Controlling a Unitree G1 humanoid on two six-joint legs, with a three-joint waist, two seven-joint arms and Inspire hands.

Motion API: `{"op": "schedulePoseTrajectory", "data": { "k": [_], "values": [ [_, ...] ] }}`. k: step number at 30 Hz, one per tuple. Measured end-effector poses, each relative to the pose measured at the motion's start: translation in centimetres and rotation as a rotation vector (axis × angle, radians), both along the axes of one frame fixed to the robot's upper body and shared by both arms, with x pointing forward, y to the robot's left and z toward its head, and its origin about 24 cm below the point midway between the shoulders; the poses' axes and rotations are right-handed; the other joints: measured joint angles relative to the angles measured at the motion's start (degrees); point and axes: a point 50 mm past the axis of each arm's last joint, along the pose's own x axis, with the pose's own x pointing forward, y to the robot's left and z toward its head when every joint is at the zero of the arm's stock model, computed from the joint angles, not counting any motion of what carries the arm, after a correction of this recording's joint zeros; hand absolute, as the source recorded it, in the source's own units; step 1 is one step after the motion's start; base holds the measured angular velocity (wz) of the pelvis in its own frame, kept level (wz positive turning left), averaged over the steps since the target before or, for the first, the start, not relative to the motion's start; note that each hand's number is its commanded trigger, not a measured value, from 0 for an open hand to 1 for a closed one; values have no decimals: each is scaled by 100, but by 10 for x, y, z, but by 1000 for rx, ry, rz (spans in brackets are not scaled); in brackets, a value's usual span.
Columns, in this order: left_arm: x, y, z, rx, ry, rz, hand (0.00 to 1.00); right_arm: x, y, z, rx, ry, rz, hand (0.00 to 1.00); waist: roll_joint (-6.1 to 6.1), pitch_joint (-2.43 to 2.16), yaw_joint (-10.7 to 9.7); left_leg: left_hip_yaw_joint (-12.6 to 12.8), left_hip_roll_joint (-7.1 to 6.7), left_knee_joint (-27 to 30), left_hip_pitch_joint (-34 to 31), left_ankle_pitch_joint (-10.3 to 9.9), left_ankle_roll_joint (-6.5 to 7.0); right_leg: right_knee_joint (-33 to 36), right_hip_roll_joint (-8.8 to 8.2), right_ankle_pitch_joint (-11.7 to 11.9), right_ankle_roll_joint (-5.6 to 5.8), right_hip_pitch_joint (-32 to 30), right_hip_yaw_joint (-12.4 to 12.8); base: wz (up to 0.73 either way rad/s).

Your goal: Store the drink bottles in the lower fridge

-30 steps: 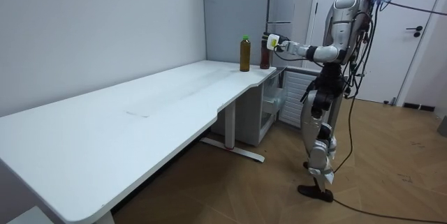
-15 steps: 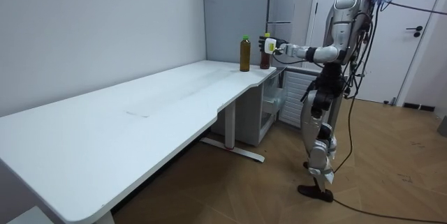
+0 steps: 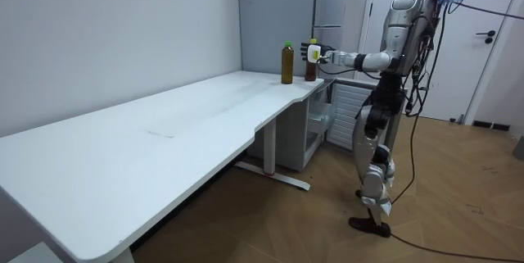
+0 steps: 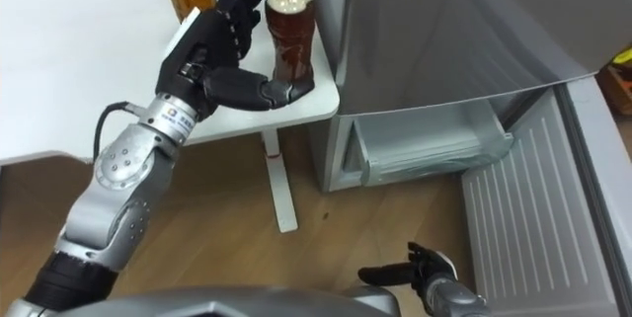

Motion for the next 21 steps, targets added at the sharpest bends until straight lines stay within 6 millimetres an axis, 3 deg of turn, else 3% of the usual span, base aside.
{"op": "schedulePoseTrajectory", "data": {
  "k": [8, 21],
  "values": [
    [11, -1, 6, 11, -22, 8, 0, 3, 1, 1, 5, -8, 0, 0, -18, 7, -128, 36, -6, -6, 41, 0, 1, -8, -10, 0, 0, 7, 19, -2],
    [12, -2, 2, 17, 4, 3, 0, 1, -1, 0, 5, -1, -24, 0, -12, 3, -144, 76, -6, 1, 69, -1, -1, 2, -8, 0, 0, 46, 62, -1]
  ]
}}
